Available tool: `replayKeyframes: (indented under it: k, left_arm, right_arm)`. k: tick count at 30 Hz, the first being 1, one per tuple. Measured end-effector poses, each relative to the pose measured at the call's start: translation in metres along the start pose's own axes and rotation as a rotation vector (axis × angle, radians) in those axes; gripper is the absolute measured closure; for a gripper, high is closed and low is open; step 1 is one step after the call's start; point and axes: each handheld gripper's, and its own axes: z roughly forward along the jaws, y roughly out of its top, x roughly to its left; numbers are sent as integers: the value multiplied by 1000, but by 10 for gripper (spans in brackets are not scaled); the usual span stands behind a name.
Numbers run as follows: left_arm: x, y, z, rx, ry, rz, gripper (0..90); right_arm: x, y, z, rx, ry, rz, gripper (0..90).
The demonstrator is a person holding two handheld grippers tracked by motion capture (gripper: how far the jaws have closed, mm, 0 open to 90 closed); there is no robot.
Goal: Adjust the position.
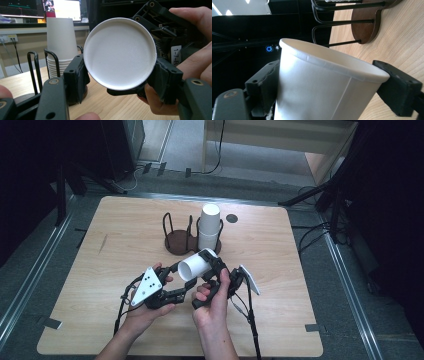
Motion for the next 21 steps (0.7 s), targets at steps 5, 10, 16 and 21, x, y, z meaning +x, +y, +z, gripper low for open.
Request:
replayKeyframes:
  k: [5, 10, 16, 21]
  left_arm:
    - [0, 2, -1, 34, 13, -16, 329]
    - [2, 6, -3, 100, 39, -1, 241]
    - [5, 10, -5, 147, 20, -54, 133]
    - [9, 10, -5, 178, 17, -94, 99]
  right_arm:
    - [-2, 0, 1, -7, 8, -24, 183]
    - [-4, 0, 1, -14, 19, -63, 202]
    - [-2, 1, -1, -59, 17, -159, 212]
    - [-1, 2, -2, -92, -10, -282, 226]
